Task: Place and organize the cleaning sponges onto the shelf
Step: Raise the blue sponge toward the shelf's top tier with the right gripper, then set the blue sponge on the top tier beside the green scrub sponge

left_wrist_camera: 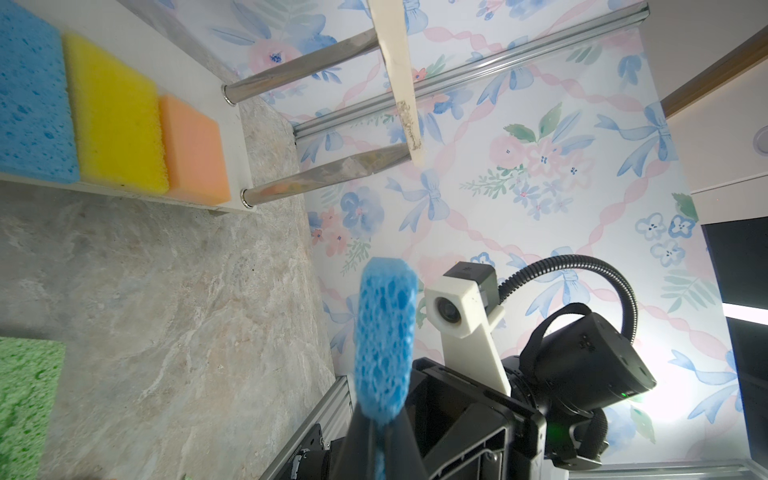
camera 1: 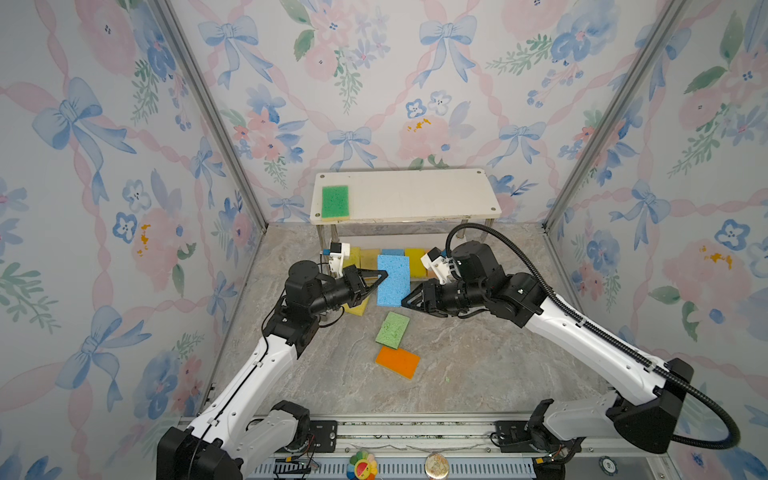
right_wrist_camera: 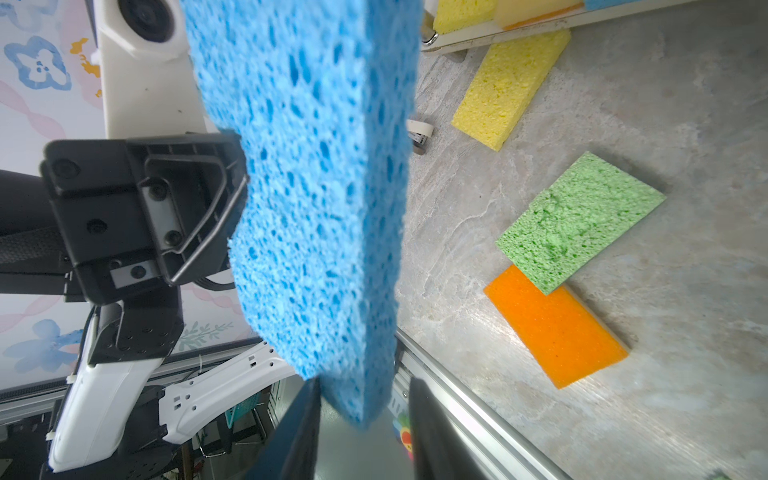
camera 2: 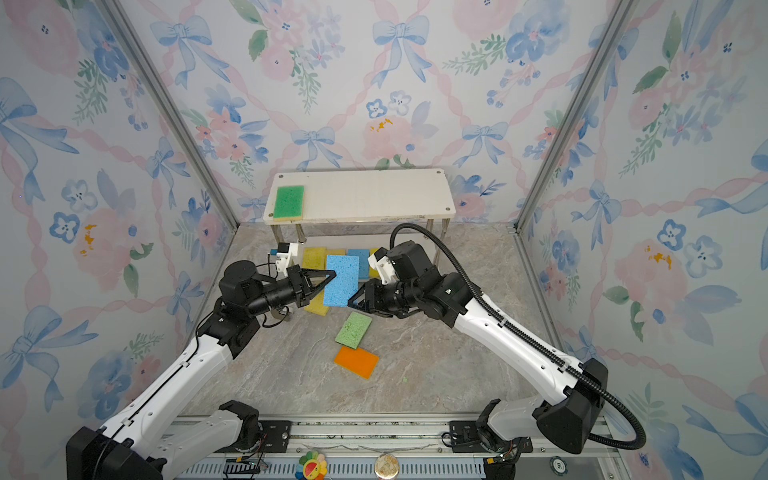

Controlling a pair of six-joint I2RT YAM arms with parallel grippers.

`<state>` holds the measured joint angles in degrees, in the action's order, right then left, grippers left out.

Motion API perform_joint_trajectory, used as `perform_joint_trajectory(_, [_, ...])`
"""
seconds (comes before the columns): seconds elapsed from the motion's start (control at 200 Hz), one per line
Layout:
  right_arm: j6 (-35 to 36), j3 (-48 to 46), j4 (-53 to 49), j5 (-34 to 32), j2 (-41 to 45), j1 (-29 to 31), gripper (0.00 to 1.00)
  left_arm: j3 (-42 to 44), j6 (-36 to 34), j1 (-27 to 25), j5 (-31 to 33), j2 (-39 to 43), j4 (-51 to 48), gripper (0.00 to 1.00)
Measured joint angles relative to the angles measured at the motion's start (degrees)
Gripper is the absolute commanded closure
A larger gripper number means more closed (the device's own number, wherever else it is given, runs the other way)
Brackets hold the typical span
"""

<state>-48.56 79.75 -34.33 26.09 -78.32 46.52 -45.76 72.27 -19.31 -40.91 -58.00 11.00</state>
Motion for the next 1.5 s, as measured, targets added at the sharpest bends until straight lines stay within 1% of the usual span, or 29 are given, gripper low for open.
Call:
perform_joint_trajectory(0.175, [-0.1,0.0,0.8,0.0,-0.4,0.1,0.66,0.0,0.0,0.0,0.0,0.1,0.0,1.0])
perform_joint_trajectory(0.28, [-0.1,0.1,1.0,0.0,-1.3,0.3,0.7,0.0,0.0,0.2,0.0,0.1,0.0,1.0])
perform_joint_trajectory(0.405, [-0.4,0.1,1.2,0.0,-2.1,0.7,0.77,0.0,0.0,0.2,0.0,0.1,0.0,1.0])
perform_joint_trajectory(0.6, [-0.1,0.8,0.9,-0.7,-2.3,0.8,0.93,0.0,0.0,0.6,-0.1,0.0,0.0,1.0])
perform_joint_trajectory(0.73, [0.5,1.9,0.5,-1.3,-2.3,0.8,0.98,0.0,0.0,1.3,-0.1,0.0,0.0,0.98])
perform_joint_trajectory(0.75, [0.7,2.0,0.3,-1.4,-2.3,0.8,0.99,0.0,0.0,1.4,-0.2,0.0,0.0,0.97])
perform_joint_trajectory(0.78, [0.9,2.3,0.0,-1.6,-2.3,0.8,1.0,0.0,0.0,1.5,-0.3,-0.1,0.0,0.91])
perform_joint_trajectory(0.83, [1.2,2.8,-0.8,-2.1,-2.3,0.8,1.0,0.0,-0.1,1.8,-0.5,-0.3,0.0,0.68])
perform_joint_trajectory(0.905, [1.8,3.8,-2.5,-2.9,-2.3,0.8,1.0,0.0,0.3,2.3,-0.7,-0.7,0.0,0.51])
perform_joint_trajectory(0.955, [2.4,4.7,-3.8,-3.5,-2.3,0.8,1.0,0.0,-0.3,2.7,-0.7,-0.7,-0.1,0.37])
perform_joint_trajectory(0.975, [2.8,5.2,-4.6,-3.8,-2.3,0.8,1.0,0.0,0.3,2.9,-0.7,-0.7,-0.2,0.34])
perform_joint_trajectory(1.08, [4.3,8.5,-8.0,-5.2,-2.5,0.8,1.0,-1.2,-1.3,3.9,0.0,-0.5,-2.3,0.17])
perform_joint_trajectory(1.14, [5.4,10.8,-9.8,-6.0,-2.6,0.6,1.0,-2.1,-2.8,4.9,1.3,0.7,-4.4,0.13])
perform_joint_trajectory(1.3, [8.0,18.5,-14.2,-7.3,-4.0,-0.4,1.0,-2.0,-5.4,8.5,6.9,8.8,-9.3,0.11])
perform_joint_trajectory(1.41, [9.3,25.1,-16.1,-7.5,-6.8,-1.6,1.0,1.7,-5.6,8.9,10.1,14.7,-10.6,0.1])
perform_joint_trajectory(1.495, [10.6,32.0,-17.6,-7.5,-11.0,-2.8,1.0,4.7,-5.3,8.9,10.9,16.5,-12.0,0.1])
